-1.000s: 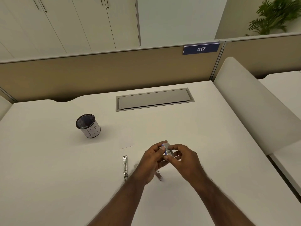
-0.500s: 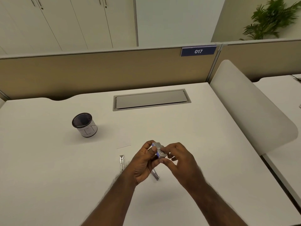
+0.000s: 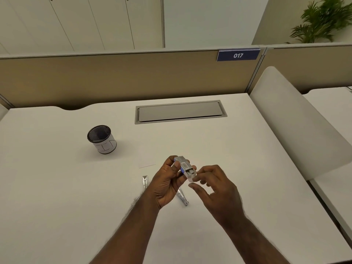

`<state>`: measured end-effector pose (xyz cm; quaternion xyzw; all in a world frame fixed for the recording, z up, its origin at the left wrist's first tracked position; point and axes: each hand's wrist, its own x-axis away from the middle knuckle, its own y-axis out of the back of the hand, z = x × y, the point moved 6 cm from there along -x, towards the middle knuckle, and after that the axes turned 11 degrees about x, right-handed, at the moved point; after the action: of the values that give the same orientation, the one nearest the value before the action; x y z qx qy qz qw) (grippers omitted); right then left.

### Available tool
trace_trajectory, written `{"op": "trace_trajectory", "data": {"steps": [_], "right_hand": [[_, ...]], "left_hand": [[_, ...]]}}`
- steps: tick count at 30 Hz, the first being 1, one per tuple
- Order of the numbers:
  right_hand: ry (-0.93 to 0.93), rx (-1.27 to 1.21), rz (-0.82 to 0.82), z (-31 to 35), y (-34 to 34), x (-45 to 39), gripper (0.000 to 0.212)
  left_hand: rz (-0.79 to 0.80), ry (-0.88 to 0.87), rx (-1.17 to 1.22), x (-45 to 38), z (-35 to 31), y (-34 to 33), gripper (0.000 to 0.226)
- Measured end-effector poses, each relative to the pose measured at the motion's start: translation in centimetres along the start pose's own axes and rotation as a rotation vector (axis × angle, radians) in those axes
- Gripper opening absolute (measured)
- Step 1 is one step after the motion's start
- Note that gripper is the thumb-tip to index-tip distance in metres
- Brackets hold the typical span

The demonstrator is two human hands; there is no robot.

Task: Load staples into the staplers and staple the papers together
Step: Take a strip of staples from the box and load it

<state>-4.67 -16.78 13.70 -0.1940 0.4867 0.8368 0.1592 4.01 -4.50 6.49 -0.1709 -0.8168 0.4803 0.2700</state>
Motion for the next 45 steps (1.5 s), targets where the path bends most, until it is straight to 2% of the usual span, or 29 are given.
{"op": "trace_trajectory", "data": {"steps": [3,6,10,15,20,24,29,42,45], "right_hand": [[-0.023,-0.089,0.018,0.1,0.0,0.1,0.013],[-0.137,-0.209,0.035,-0.3,0.0,-0.2,0.010],[-0.237,-0.242,0.118,-0.7,-0.3,-0.7,0.012],[-0.193,-0.118,0.272,-0.3,0.0,-1.2,0.017],[-0.141,0.037,0.387,0.2,0.5,-1.8,0.015],[-0.025,0.148,0.420,1.0,1.0,-2.3,0.016],[0.110,0.262,0.459,1.7,1.2,-2.5,0.014],[0.083,0.321,0.544,1.3,0.9,-3.1,0.013],[0.044,0.303,0.531,1.1,0.9,-3.1,0.013]], "left_hand": [[0.014,-0.007,0.001,0.2,-0.2,-0.1,0.022],[0.038,-0.002,-0.008,0.4,-0.3,-0.2,0.019],[0.076,0.022,-0.001,0.7,-0.4,-0.4,0.017],[0.079,0.047,-0.030,0.8,-0.4,-0.2,0.015],[0.102,0.066,-0.112,1.0,-0.5,-0.6,0.036],[0.090,0.056,-0.106,0.9,-0.6,-0.5,0.008],[0.075,0.059,-0.110,0.8,-0.5,-0.2,0.009],[0.063,0.071,-0.100,0.6,-0.2,-0.1,0.009],[0.069,0.072,-0.067,0.5,-0.2,-0.3,0.026]]}}
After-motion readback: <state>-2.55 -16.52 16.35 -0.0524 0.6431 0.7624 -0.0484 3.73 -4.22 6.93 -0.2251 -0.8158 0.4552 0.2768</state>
